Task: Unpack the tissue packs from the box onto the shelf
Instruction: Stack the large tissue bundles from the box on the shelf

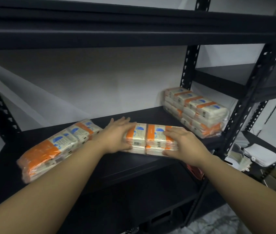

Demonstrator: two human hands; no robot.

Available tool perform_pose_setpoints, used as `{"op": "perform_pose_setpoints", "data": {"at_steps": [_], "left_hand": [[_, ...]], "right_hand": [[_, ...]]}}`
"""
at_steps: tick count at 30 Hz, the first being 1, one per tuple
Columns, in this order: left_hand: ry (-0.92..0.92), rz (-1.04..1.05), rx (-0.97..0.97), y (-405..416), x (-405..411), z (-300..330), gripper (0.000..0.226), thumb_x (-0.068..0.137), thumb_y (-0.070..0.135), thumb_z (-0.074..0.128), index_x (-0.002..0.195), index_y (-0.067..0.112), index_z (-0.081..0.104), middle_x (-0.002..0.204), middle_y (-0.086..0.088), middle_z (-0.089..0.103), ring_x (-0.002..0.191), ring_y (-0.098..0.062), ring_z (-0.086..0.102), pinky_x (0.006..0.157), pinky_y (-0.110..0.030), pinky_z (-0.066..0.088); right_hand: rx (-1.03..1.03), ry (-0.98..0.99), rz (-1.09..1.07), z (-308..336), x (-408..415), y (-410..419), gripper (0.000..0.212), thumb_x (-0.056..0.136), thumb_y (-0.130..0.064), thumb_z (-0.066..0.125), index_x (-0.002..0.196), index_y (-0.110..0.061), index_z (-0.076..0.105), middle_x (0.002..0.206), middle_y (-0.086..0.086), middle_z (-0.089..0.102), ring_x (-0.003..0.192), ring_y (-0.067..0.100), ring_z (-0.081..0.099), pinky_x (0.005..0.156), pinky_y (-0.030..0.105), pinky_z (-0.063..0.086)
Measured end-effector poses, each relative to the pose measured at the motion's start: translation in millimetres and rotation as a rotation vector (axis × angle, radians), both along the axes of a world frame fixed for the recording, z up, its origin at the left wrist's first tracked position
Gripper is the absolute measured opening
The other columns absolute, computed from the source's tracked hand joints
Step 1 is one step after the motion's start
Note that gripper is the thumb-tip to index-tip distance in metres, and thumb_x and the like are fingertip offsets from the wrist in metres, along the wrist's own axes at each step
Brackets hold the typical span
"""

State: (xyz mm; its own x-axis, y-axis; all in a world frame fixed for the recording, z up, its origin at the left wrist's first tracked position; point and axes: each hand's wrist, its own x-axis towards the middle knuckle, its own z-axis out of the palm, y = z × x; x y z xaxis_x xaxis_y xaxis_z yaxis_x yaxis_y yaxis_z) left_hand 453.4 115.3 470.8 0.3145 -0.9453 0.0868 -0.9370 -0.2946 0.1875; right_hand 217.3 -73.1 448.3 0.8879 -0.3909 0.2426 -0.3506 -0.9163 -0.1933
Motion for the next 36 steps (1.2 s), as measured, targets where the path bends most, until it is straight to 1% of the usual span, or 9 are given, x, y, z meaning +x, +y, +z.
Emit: {"op": "perform_pose_setpoints", "data": {"at_steps": [3, 5, 9, 12, 14, 19, 25, 30, 36], "left_hand": [[0.055, 0.044, -0.003, -2, 0, 1, 0.08, 0.086, 0.044, 0.079, 0.156, 0.037, 0.04, 0.16, 0.006, 0.041, 0.147, -0.018, 0.035, 0.123, -0.044, 0.031], [0.032, 0.04, -0.022, -1, 2, -1, 0.076, 0.085, 0.048, 0.08, 0.152, 0.038, 0.046, 0.155, 0.009, 0.046, 0.141, -0.014, 0.039, 0.118, -0.043, 0.037], [0.029, 0.018, -0.031, 0, 3, -3, 0.079, 0.08, 0.051, 0.082, 0.15, 0.037, 0.048, 0.156, 0.008, 0.044, 0.145, -0.015, 0.035, 0.121, -0.046, 0.034], [0.067, -0.021, 0.016, 2, 0, -3, 0.091, 0.079, 0.051, 0.084, 0.156, 0.041, 0.037, 0.167, 0.005, 0.03, 0.154, -0.019, 0.024, 0.126, -0.047, 0.024], [0.035, -0.026, 0.02, 2, -7, -1, 0.088, 0.084, 0.047, 0.081, 0.158, 0.041, 0.035, 0.165, 0.006, 0.034, 0.151, -0.018, 0.029, 0.124, -0.043, 0.027], [-0.05, 0.003, -0.029, 4, -16, 4, 0.076, 0.088, 0.043, 0.077, 0.155, 0.04, 0.042, 0.158, 0.009, 0.045, 0.142, -0.018, 0.038, 0.118, -0.041, 0.032], [0.051, 0.065, -0.074, 14, -6, -2, 0.072, 0.081, 0.053, 0.081, 0.143, 0.044, 0.045, 0.145, 0.007, 0.053, 0.13, -0.019, 0.049, 0.107, -0.047, 0.046], [0.048, 0.081, -0.113, 34, 4, -13, 0.068, 0.084, 0.062, 0.074, 0.146, 0.046, 0.052, 0.162, 0.001, 0.034, 0.15, -0.022, 0.026, 0.12, -0.05, 0.033], [0.106, 0.272, -0.125, 41, 4, -22, 0.063, 0.089, 0.046, 0.074, 0.146, 0.041, 0.048, 0.148, -0.008, 0.039, 0.13, -0.028, 0.049, 0.111, -0.043, 0.045]], "right_hand": [[-0.03, -0.025, 0.032, -2, 0, -7, 0.073, 0.083, -0.061, 0.074, 0.146, -0.03, 0.055, 0.152, -0.009, 0.051, 0.141, 0.015, 0.042, 0.12, 0.044, 0.032], [-0.041, -0.042, 0.049, -2, 2, -9, 0.068, 0.082, -0.058, 0.076, 0.14, -0.027, 0.06, 0.146, -0.008, 0.056, 0.137, 0.016, 0.046, 0.118, 0.042, 0.033], [-0.066, -0.019, 0.071, 2, 10, -4, 0.066, 0.078, -0.057, 0.075, 0.133, -0.026, 0.056, 0.148, -0.006, 0.053, 0.135, 0.017, 0.046, 0.117, 0.041, 0.035], [-0.054, 0.025, 0.08, 5, 19, 3, 0.089, 0.075, -0.062, 0.076, 0.15, -0.027, 0.043, 0.162, -0.005, 0.04, 0.147, 0.018, 0.037, 0.121, 0.042, 0.029], [-0.068, 0.059, 0.065, 5, 25, 7, 0.093, 0.078, -0.061, 0.076, 0.156, -0.029, 0.037, 0.162, -0.005, 0.04, 0.147, 0.018, 0.037, 0.121, 0.042, 0.03], [-0.115, 0.037, 0.022, 1, 27, 11, 0.073, 0.081, -0.055, 0.076, 0.145, -0.033, 0.05, 0.148, -0.009, 0.053, 0.136, 0.016, 0.045, 0.114, 0.043, 0.031], [-0.042, -0.056, -0.015, -5, 22, 15, 0.06, 0.081, -0.051, 0.078, 0.132, -0.03, 0.054, 0.137, -0.009, 0.06, 0.132, 0.017, 0.048, 0.115, 0.039, 0.032], [0.059, -0.142, -0.069, -20, 1, 16, 0.061, 0.085, -0.054, 0.076, 0.141, -0.036, 0.059, 0.16, -0.004, 0.039, 0.154, 0.023, 0.021, 0.124, 0.054, 0.025], [0.215, -0.264, -0.221, -30, -17, 23, 0.069, 0.078, -0.047, 0.086, 0.14, -0.034, 0.059, 0.148, -0.001, 0.032, 0.142, 0.022, 0.034, 0.118, 0.045, 0.039]]}}
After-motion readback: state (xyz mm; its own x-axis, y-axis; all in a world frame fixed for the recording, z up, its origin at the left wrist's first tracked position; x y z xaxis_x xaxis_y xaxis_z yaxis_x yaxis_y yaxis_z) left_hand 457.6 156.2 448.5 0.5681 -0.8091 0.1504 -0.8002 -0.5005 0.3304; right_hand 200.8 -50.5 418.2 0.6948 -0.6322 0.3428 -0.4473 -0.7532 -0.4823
